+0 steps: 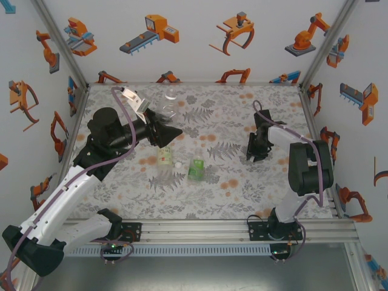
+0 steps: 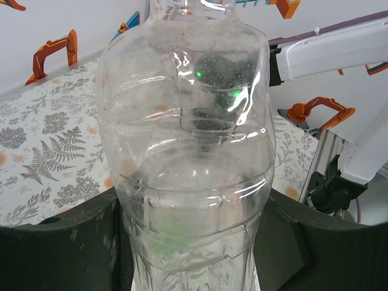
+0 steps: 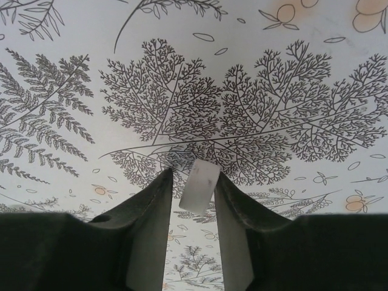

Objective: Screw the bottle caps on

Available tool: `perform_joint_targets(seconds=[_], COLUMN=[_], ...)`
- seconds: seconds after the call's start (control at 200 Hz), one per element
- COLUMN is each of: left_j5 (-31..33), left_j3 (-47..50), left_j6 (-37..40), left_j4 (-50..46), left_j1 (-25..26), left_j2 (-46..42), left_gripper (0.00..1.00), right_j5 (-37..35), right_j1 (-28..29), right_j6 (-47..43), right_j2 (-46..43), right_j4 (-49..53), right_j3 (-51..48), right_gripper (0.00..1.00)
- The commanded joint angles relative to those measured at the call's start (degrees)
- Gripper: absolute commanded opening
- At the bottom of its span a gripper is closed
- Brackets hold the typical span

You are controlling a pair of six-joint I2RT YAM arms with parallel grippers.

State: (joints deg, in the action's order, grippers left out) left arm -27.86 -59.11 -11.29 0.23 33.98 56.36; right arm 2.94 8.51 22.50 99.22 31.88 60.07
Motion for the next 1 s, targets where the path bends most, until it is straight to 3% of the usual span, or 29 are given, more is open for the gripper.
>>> perform_joint_targets(seconds=[0.0, 0.135, 0.265, 0.581, 0.751, 0.996], left_j5=[0.0, 0.0, -0.1, -1.1, -1.5, -2.6], left_j3=[-0.8, -0.8, -0.7, -1.1, -1.5, -2.5], left_j6=[0.1, 0.1, 0.0, -0.8, -1.1, -1.4], left_j4=[0.9, 0.9, 1.1, 2.4, 2.4, 2.0], left_j1=[-0.4, -0.4, -0.4, -0.4, -0.4, -0.4], left_j2=[-1.0, -0.9, -0.8, 0.2, 0.6, 1.6], left_gripper=[0.00, 0.00, 0.00, 0.00, 0.00, 0.00], right_j5=[-0.4, 0.6, 5.9, 23.8, 24.5, 17.5], right_j1=[0.4, 0.4, 1.1, 5.4, 5.4, 5.4], right_j6=[0.0, 1.1, 4.1, 21.4, 24.6, 22.0], right_j2=[-0.4, -1.6, -3.7, -7.7, -8.4, -13.4], right_j4=[-0.5, -0.9, -4.1, -29.6, -34.0, -23.4], right_j3=[-0.7, -1.4, -3.8, -17.9, -23.3, -25.8], right_gripper=[0.29, 0.22, 0.19, 0.20, 0.28, 0.35])
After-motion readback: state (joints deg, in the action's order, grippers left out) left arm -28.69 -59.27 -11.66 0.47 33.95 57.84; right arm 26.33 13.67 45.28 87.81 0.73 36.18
